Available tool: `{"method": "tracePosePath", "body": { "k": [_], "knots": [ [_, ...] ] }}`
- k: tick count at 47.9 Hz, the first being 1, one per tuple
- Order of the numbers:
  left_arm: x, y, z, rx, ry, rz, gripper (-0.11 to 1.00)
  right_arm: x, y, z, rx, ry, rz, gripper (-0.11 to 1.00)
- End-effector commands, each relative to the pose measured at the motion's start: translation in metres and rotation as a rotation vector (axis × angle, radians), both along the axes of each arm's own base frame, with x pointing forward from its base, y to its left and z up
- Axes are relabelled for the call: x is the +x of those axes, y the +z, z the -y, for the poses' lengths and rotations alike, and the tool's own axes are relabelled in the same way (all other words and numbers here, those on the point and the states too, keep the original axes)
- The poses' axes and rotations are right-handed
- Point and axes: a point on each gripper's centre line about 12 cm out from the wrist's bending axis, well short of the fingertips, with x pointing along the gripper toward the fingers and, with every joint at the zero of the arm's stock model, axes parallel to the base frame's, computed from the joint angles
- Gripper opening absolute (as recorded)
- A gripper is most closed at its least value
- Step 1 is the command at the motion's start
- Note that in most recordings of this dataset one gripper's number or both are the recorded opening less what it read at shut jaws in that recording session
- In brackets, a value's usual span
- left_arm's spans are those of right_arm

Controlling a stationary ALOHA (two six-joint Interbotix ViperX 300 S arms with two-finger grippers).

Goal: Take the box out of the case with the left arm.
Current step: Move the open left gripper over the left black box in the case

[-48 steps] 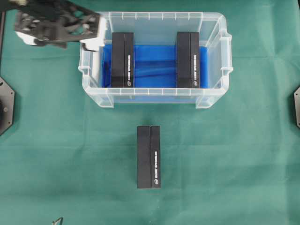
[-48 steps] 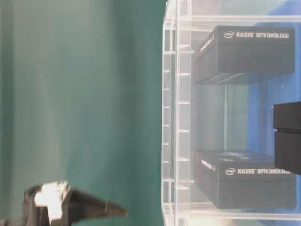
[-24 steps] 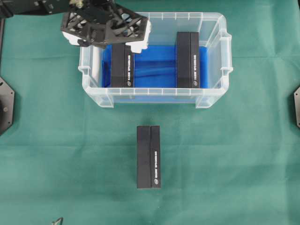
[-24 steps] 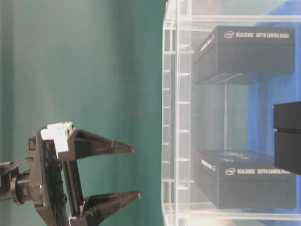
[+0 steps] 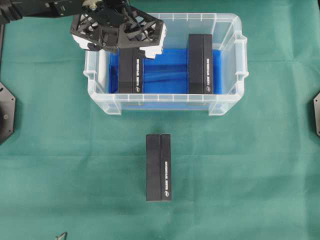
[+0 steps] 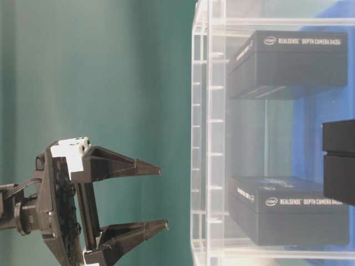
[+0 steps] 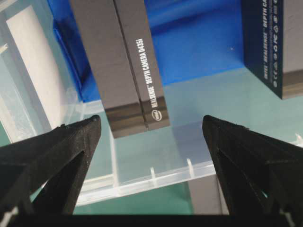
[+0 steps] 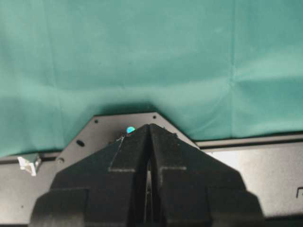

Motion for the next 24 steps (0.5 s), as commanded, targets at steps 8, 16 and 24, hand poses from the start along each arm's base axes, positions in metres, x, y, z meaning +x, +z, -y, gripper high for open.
{"method": "tracePosePath", "body": {
  "k": [8, 16, 24],
  "knots": [
    [-0.0025, 0.0129, 0.0043, 0.007, -0.006, 0.035, 0.88, 0.0013, 0.0032, -0.0003, 0.005, -0.003, 0.014, 0.0],
    [-0.0021, 0.0129, 0.0061, 0.004, 0.002, 0.036, 0.88, 0.0012, 0.0027, -0.0003, 0.005, -0.003, 0.013, 0.0],
    [-0.0021, 0.0129, 0.0068, 0.003, 0.001, 0.034, 0.88, 0.0013, 0.0032, -0.0007, 0.006, -0.001, 0.014, 0.0]
  ]
}}
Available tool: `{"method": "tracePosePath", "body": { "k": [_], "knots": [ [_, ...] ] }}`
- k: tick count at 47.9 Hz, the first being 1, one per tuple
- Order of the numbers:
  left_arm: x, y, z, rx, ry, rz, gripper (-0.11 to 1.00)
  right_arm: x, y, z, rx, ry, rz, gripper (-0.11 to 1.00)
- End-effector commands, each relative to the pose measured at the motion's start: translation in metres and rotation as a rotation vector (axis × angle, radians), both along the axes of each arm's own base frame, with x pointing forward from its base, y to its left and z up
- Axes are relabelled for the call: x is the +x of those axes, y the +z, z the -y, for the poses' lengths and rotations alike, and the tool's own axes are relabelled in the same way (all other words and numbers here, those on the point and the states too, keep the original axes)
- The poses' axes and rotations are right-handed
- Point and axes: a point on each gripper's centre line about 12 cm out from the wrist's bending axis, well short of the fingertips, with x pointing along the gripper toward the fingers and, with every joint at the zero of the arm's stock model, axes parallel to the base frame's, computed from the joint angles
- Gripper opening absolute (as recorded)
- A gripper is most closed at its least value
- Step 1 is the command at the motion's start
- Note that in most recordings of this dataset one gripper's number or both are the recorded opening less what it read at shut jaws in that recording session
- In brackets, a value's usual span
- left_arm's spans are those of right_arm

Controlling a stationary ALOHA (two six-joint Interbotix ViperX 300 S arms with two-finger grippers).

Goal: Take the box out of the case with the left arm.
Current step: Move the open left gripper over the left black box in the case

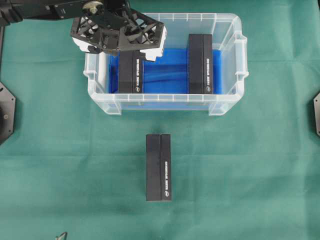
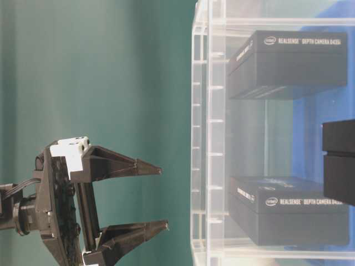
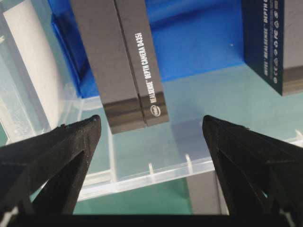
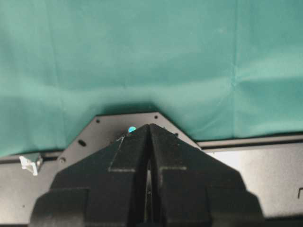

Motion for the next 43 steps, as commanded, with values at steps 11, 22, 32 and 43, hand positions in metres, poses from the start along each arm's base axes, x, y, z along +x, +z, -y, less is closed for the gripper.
{"method": "tracePosePath", "body": {
  "k": [11, 22, 32, 43],
  "knots": [
    [-0.0051, 0.0123, 0.004, 0.004, -0.005, 0.013, 0.88, 0.0016, 0.0025, -0.0005, 0.005, 0.0, 0.011, 0.0],
    [-0.0034, 0.0132, 0.0043, 0.005, -0.007, 0.019, 0.88, 0.0013, 0.0032, -0.0003, 0.005, -0.001, 0.014, 0.0],
    [-0.0022, 0.0135, 0.0053, 0.006, -0.008, 0.029, 0.88, 0.0012, 0.0027, -0.0005, 0.005, 0.0, 0.012, 0.0],
    [-0.0026, 0.0126, 0.006, 0.005, -0.005, 0.027, 0.88, 0.0023, 0.002, -0.0003, 0.005, -0.001, 0.008, 0.0]
  ]
}}
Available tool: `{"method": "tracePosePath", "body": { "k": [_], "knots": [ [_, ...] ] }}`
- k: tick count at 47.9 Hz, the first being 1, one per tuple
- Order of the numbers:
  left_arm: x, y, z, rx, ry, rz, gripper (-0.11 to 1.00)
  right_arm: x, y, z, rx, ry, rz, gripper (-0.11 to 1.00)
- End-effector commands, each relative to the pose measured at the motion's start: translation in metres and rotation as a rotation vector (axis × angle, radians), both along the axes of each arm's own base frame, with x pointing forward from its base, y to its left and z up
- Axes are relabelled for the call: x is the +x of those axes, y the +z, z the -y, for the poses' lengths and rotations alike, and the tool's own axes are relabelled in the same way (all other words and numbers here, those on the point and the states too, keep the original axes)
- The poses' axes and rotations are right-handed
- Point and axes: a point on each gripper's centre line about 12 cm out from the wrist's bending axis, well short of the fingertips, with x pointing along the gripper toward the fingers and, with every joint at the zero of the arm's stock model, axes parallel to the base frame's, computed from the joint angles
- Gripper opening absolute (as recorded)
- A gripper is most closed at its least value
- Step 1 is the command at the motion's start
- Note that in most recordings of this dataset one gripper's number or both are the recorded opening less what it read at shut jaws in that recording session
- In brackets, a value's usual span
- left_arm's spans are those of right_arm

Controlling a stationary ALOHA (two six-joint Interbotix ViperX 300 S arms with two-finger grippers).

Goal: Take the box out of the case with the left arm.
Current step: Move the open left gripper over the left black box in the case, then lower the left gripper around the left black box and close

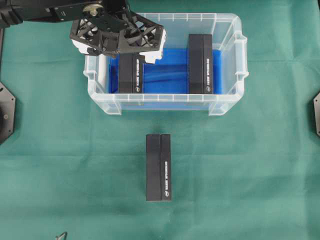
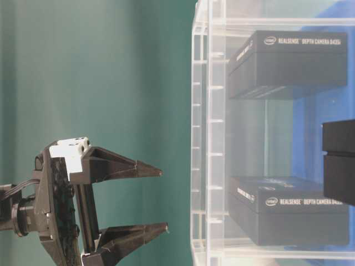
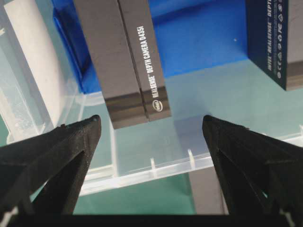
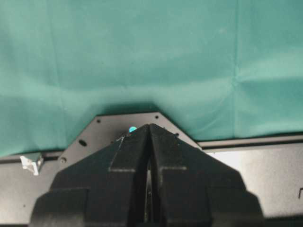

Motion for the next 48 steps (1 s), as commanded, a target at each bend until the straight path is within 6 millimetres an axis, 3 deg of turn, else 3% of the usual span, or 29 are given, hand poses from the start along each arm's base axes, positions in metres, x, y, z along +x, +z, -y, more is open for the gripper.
{"method": "tracePosePath", "body": {
  "k": [1, 48],
  "knots": [
    [-0.002, 0.013, 0.001, 0.01, 0.0, 0.037, 0.88, 0.002, 0.002, 0.0, 0.003, -0.002, 0.008, 0.0],
    [-0.005, -0.044, 0.006, 0.014, 0.032, 0.031, 0.88, 0.005, 0.002, 0.0, 0.006, 0.0, 0.017, 0.0]
  ]
}}
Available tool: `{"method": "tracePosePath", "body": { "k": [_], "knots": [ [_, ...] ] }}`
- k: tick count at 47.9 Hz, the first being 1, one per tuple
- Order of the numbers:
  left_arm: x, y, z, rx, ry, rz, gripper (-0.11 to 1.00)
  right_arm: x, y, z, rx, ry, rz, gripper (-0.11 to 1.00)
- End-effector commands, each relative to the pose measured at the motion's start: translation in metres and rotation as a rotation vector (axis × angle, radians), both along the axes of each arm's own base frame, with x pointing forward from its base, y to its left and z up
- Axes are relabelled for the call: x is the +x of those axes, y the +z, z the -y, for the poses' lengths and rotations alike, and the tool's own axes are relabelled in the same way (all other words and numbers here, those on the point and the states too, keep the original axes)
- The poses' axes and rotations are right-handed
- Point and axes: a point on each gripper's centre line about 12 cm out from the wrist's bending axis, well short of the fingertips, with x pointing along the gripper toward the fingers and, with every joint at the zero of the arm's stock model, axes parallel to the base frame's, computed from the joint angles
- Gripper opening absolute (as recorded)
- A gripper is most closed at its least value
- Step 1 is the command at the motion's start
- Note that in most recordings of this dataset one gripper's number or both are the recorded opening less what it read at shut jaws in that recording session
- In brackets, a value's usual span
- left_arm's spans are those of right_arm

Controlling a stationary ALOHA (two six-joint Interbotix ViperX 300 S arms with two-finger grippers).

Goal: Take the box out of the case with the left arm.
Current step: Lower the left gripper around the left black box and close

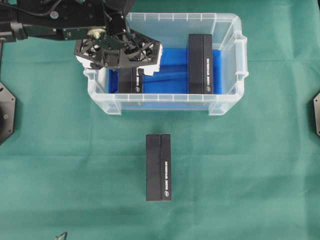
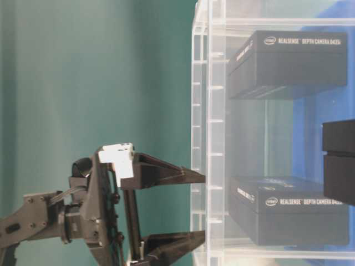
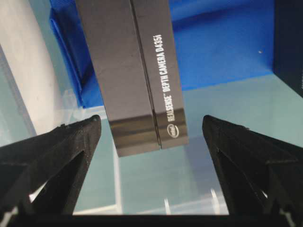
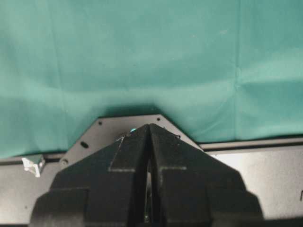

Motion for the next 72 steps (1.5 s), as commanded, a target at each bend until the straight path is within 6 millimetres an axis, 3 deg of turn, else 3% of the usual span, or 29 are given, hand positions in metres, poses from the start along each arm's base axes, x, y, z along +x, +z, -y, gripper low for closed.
{"method": "tracePosePath", "body": {
  "k": [1, 23, 41, 61, 72],
  "knots": [
    [-0.001, 0.008, 0.001, 0.011, -0.002, 0.037, 0.88, 0.002, 0.003, 0.0, 0.001, 0.001, 0.014, 0.0],
    [-0.006, -0.015, -0.003, 0.008, 0.047, 0.036, 0.88, 0.007, 0.001, 0.0, 0.001, 0.002, 0.017, 0.0],
    [0.004, -0.033, -0.005, 0.007, 0.052, 0.047, 0.88, 0.008, 0.001, -0.001, 0.007, 0.004, 0.024, 0.0],
    [0.002, -0.051, -0.004, 0.002, 0.05, 0.023, 0.88, 0.008, 0.001, -0.001, 0.008, 0.003, 0.024, 0.0],
    [0.001, -0.053, -0.004, 0.002, 0.05, 0.021, 0.88, 0.008, 0.001, -0.001, 0.008, 0.004, 0.023, 0.0]
  ]
}}
